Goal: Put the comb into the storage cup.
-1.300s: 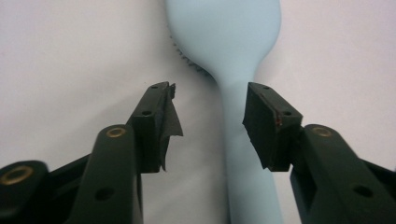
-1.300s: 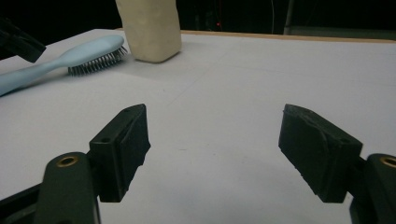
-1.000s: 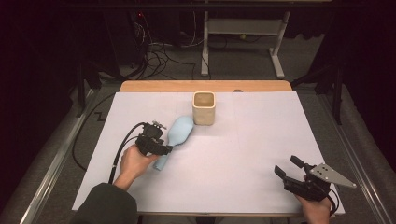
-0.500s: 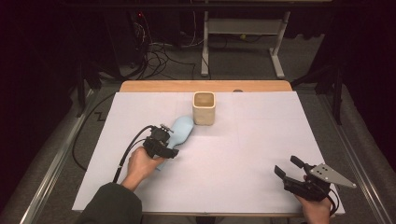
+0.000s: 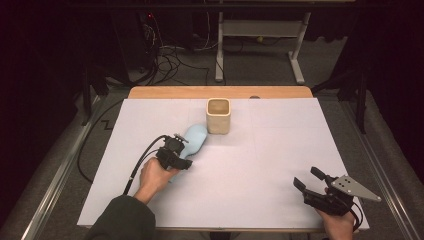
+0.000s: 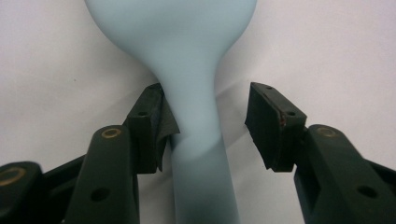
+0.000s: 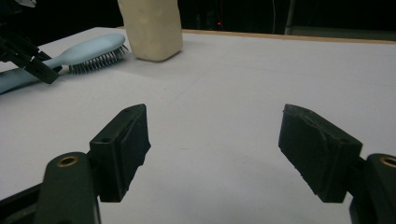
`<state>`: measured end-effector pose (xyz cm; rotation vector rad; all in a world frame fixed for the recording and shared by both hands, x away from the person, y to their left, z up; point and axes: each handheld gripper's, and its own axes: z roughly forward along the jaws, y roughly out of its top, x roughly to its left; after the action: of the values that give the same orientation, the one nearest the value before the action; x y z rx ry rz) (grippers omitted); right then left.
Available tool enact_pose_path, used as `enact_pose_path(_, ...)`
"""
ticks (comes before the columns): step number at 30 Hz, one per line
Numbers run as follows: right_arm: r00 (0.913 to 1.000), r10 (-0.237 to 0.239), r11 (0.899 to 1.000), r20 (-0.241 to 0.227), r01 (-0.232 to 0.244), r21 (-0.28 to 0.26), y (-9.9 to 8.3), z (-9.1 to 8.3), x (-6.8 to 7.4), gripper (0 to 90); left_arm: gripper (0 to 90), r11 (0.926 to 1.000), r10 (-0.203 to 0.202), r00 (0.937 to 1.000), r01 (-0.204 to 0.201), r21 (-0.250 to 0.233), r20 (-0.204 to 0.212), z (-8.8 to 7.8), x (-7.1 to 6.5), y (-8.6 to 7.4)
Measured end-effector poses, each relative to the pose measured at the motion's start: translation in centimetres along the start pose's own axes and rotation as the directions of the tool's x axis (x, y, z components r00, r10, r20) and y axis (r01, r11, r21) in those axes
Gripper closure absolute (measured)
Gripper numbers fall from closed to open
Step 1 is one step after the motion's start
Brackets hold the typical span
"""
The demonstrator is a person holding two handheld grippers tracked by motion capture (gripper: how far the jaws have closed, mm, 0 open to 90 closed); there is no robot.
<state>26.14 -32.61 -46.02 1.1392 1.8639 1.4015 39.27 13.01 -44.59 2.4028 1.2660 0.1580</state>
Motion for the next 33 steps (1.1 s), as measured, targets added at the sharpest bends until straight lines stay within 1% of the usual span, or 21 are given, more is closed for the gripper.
enact_pose_path(10,1.0000,0.000,1.000,0.000,0.000,0.003,0.01,0.01,0.00,25.5,56.4,0.9999,0.013,0.9995,-0.013,0.006,-0.030,0.10,-0.07,0.19)
enact_pose_path(25,1.0000,0.002,1.000,-0.002,-0.002,0.001,-0.01,0.05,-0.01,25.6,65.5,0.9995,0.017,0.9989,-0.016,0.025,-0.044,0.05,0.14,0.48)
enact_pose_path(33,1.0000,0.003,1.000,-0.004,-0.003,0.002,-0.02,0.05,0.00,25.9,68.1,0.9972,0.044,0.9970,-0.040,0.064,-0.064,0.06,-0.22,1.00)
